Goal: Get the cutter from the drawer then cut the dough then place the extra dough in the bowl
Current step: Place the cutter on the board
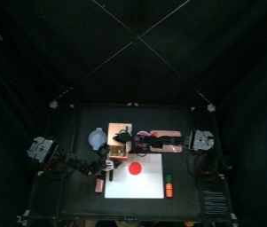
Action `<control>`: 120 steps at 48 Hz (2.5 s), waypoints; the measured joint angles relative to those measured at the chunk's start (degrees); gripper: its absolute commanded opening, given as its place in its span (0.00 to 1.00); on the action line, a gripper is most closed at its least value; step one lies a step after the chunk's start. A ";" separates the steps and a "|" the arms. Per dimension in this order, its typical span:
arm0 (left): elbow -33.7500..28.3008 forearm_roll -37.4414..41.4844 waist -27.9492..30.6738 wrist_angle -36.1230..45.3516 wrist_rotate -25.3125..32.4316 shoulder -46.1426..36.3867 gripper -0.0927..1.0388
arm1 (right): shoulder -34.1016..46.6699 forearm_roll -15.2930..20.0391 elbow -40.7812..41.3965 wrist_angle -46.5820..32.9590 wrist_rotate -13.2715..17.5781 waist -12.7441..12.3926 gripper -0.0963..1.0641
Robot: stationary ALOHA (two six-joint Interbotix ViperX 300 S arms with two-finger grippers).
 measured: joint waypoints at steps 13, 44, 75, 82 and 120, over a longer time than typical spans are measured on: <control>0.35 0.09 -0.70 0.70 0.18 0.35 0.83 | 0.00 0.00 -0.09 0.09 0.00 0.00 0.07; 5.19 3.87 -5.19 1.32 2.11 -13.10 0.82 | -0.35 -0.09 0.00 0.18 0.44 0.00 0.07; 11.95 34.98 4.92 -4.31 24.35 -25.14 0.81 | -11.43 8.79 -0.09 21.09 1.32 6.77 0.33; 12.92 40.52 6.42 -4.83 28.30 -27.69 0.81 | -12.74 11.60 0.70 22.24 0.97 8.00 0.54; 17.05 47.02 11.87 -13.80 41.31 -34.63 0.81 | -8.70 13.36 2.29 25.58 1.14 9.49 0.76</control>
